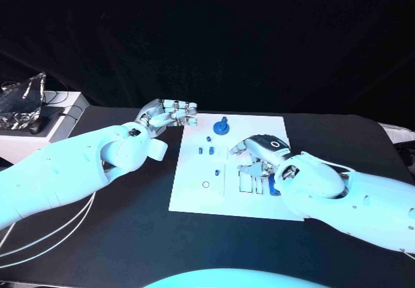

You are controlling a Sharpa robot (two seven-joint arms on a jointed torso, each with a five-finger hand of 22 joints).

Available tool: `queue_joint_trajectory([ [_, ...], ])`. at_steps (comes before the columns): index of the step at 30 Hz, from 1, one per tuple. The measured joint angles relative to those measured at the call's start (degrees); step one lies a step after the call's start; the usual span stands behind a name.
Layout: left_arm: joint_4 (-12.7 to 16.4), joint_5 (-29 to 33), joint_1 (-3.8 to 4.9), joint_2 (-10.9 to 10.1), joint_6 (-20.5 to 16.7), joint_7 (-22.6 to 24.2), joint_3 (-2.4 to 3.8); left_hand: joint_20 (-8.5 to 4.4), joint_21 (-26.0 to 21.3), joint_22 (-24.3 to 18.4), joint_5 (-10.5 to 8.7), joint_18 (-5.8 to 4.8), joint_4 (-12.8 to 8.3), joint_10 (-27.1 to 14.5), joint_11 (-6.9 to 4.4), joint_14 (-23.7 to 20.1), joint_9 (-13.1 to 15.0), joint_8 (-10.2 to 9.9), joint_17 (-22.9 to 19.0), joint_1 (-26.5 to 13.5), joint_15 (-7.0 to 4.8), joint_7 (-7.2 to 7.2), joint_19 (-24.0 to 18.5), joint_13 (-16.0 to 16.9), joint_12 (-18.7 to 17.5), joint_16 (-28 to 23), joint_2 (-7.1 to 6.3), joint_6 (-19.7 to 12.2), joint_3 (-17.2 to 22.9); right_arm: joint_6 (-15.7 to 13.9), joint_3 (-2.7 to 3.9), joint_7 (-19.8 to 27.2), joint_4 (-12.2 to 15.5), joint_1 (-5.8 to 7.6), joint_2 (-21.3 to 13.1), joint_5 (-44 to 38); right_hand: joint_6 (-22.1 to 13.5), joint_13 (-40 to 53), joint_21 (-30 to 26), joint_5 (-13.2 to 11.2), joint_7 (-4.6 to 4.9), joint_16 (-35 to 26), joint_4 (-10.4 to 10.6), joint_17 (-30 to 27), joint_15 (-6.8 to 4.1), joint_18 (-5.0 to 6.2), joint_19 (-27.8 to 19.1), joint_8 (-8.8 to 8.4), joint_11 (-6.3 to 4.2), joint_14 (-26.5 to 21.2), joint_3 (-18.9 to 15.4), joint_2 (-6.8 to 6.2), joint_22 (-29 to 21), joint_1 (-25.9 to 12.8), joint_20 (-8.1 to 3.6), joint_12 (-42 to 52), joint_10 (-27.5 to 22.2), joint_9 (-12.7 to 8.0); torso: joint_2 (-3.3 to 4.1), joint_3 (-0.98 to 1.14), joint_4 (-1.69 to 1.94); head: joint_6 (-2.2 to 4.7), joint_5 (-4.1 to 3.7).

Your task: Assemble the parts on the task board

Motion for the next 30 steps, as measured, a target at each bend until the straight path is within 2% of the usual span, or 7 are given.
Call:
queue_joint_trajectory([
  [2, 0.0, 0.0, 0.0, 0.0, 0.0, 0.0, 0.0, 0.0, 0.0, 0.0, 0.0, 0.0, 0.0, 0.0, 0.0, 0.0, 0.0, 0.0, 0.0, 0.0, 0.0, 0.0, 0.0, 0.0, 0.0, 0.0, 0.0, 0.0, 0.0, 0.0, 0.31, 0.1, 0.3, 1.06, -1.7, 1.5, 0.0, 0.0, 0.8, 0.0, 0.09, 0.2, 0.1, 0.1, -0.02, 0.0, 0.0, 0.0, -0.35, 0.0, 0.6, 0.07, 0.6, -0.1, -0.01, 0.0, 1.4, 0.0, 0.0, 0.0, -0.05, 0.32, -0.27],
  [4, 0.0, 0.0, 0.0, 0.0, 0.0, 0.0, 0.0, 0.0, 0.0, 0.0, 0.0, 0.0, 0.0, 0.0, 0.0, 0.0, 0.0, 0.0, 0.0, 0.0, 0.0, 0.0, 0.0, 0.0, 0.0, 0.0, 0.0, 0.0, 0.0, 0.1, 0.51, 0.3, 0.3, 2.3, -3.4, 3.6, 0.5, 0.0, 2.2, 0.2, 0.59, 0.9, 0.2, 0.3, -0.24, 0.0, 0.0, 0.0, -0.58, 0.2, 1.4, -0.38, 1.2, -1.0, -0.19, 0.0, 2.9, 0.0, 0.0, 0.0, -0.12, 0.58, -0.45],
  [7, -0.1, 0.0, 0.0, 0.0, 0.0, 0.0, 0.0, 0.0, 0.0, 0.0, 0.0, 0.0, 0.0, 0.0, 0.0, 0.0, 0.0, 0.0, 0.0, 0.0, 0.0, 0.0, 0.0, 0.0, 0.0, 0.0, 0.0, 0.0, 0.0, 0.6, 0.7, 0.6, 0.0, 3.59, -4.9, 6.1, 0.6, 0.0, 2.4, 0.9, 0.69, 0.9, 0.3, 0.4, -0.25, 0.0, -0.1, 0.0, -0.73, 0.2, 1.4, -0.44, 1.2, -1.7, -0.3, 0.0, 3.1, 0.0, -0.01, 0.01, -0.23, 0.83, -0.69],
  [10, -0.1, 0.0, -0.04, 0.0, 0.0, 0.0, 0.0, 0.0, 0.3, 0.0, 0.0, 0.0, 0.0, 0.0, 0.0, 0.0, 0.0, 0.0, 0.0, 0.0, 0.0, 0.0, 0.0, 0.0, 0.0, 0.0, 0.0, 0.0, 0.0, 1.6, 0.83, 1.3, -0.4, 4.6, -6.3, 8.5, 0.6, 0.0, 2.4, 0.9, 0.69, 1.1, 0.6, 0.4, -0.25, -0.01, -0.1, 0.0, -0.73, 0.2, -0.5, -0.44, 1.2, -1.7, -0.3, 0.0, 3.1, 0.0, -0.02, 0.04, -0.4, 1.05, -0.9],
  [16, -0.1, 0.0, -0.39, 0.1, -0.2, 0.2, 0.0, 0.0, 0.3, 0.1, 0.0, 0.0, 0.0, 0.0, 0.0, 0.0, 0.0, 0.0, 0.1, 0.2, 0.0, 0.0, 0.0, 0.0, 0.0, 0.0, -0.2, 0.0, 0.0, 4.7, 0.82, 2.3, -2.7, 5.23, -5.9, 10.2, 0.4, 0.0, 1.1, 0.9, 0.42, 1.5, 1.2, 0.5, -0.26, -0.03, -0.1, 0.0, -0.68, 0.2, -3.7, 0.02, 1.2, -1.2, -0.3, 0.0, 2.8, 0.0, -0.02, 0.06, -0.54, 1.18, -1.15],
  [24, 0.1, 0.0, -0.61, 0.0, -0.3, 0.4, 0.0, 0.0, 0.3, 0.1, 0.0, 0.0, 0.0, 0.0, 0.0, 0.0, 0.0, 0.0, 0.1, 0.2, 0.0, 0.0, 0.0, 0.0, 0.0, 0.0, -0.2, 0.0, 0.0, 7.9, 0.6, 3.1, -6.1, 5.33, -3.5, 10.4, 0.8, 0.0, 0.7, 0.9, 0.04, 1.7, 1.3, 0.6, -0.26, -0.09, -0.1, 0.0, -0.72, 0.2, -3.8, 0.24, 1.2, -1.0, -0.31, 0.0, 2.7, 0.0, 0.0, 0.02, -0.16, 0.88, -1.32],
  [30, 0.1, 0.0, -0.65, -0.1, -0.4, 0.5, -0.01, 0.0, 0.3, 0.1, 0.0, 0.0, 0.0, 0.0, 0.0, 0.0, 0.0, 0.0, 0.1, 0.2, 0.0, 0.0, 0.0, 0.0, 0.0, 0.0, -0.2, 0.0, 0.0, 9.6, 0.38, 3.3, -7.7, 5.29, -2.0, 10.4, 0.9, 0.0, 0.7, 0.9, 0.01, 1.8, 1.1, 0.6, -0.27, -0.16, -0.1, 0.0, -0.72, 0.2, -3.6, 0.24, 1.2, -1.0, -0.31, 0.0, 2.7, 0.0, 0.01, -0.01, -0.15, 0.69, -1.24],
])
